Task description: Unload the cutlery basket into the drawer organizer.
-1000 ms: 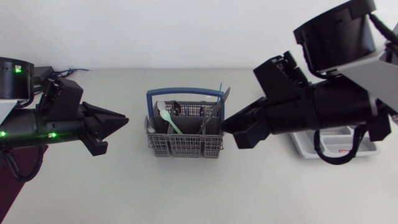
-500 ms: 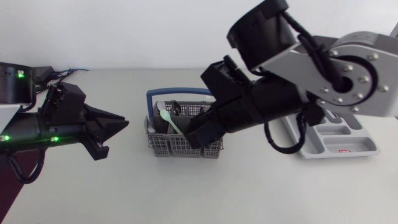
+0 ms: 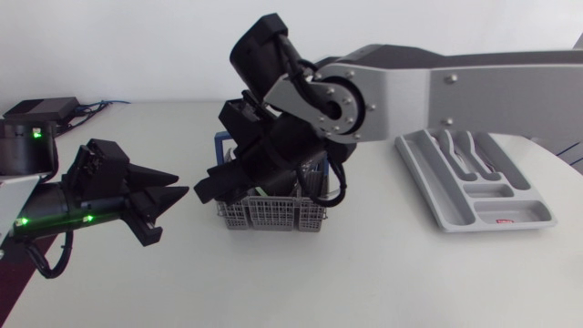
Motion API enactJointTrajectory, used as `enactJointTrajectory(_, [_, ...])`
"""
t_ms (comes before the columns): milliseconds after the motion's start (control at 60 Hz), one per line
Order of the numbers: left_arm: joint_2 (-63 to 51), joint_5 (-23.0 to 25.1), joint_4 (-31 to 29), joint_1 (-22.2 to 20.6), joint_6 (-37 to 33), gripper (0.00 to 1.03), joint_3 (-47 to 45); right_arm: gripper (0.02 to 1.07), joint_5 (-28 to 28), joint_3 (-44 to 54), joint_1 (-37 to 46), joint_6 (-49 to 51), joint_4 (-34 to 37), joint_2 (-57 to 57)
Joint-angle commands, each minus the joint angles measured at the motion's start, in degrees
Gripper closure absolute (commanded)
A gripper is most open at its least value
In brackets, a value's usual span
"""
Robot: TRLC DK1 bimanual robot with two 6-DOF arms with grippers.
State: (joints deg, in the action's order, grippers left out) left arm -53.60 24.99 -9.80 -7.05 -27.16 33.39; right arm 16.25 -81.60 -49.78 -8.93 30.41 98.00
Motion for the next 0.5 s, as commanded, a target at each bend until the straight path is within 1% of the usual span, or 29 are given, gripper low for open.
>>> enactJointTrajectory(0, [0.6,0.0,1.5,0.6,-1.7,0.6,-2.1,0.62,-0.2,-2.7,-0.2,-2.6,-0.6,2.9])
enactJointTrajectory(183, [0.4,0.0,2.7,0.6,-2.0,0.6,-2.9,0.62,-0.4,-7.2,-0.2,-4.3,-1.0,6.9])
enactJointTrajectory(250, [0.3,0.0,2.8,0.5,-2.0,0.6,-2.9,0.62,-2.4,-8.4,-0.2,-4.5,-0.9,8.4])
enactJointTrajectory(333, [0.3,0.1,3.0,0.4,-2.0,0.6,-3.1,0.63,-3.4,-9.2,-0.1,-4.9,-0.9,9.8])
enactJointTrajectory(350, [0.3,0.1,3.1,0.4,-2.0,0.6,-3.2,0.63,-3.7,-9.3,-0.1,-5.0,-0.9,10.1])
enactJointTrajectory(400, [0.3,0.1,3.3,0.3,-2.0,0.6,-3.2,0.71,-4.0,-9.5,-0.1,-5.0,-1.1,10.6])
enactJointTrajectory(483, [0.3,0.1,3.8,0.3,-2.0,0.6,-3.5,0.8,-4.6,-9.5,-0.1,-5.1,-1.3,11.3])
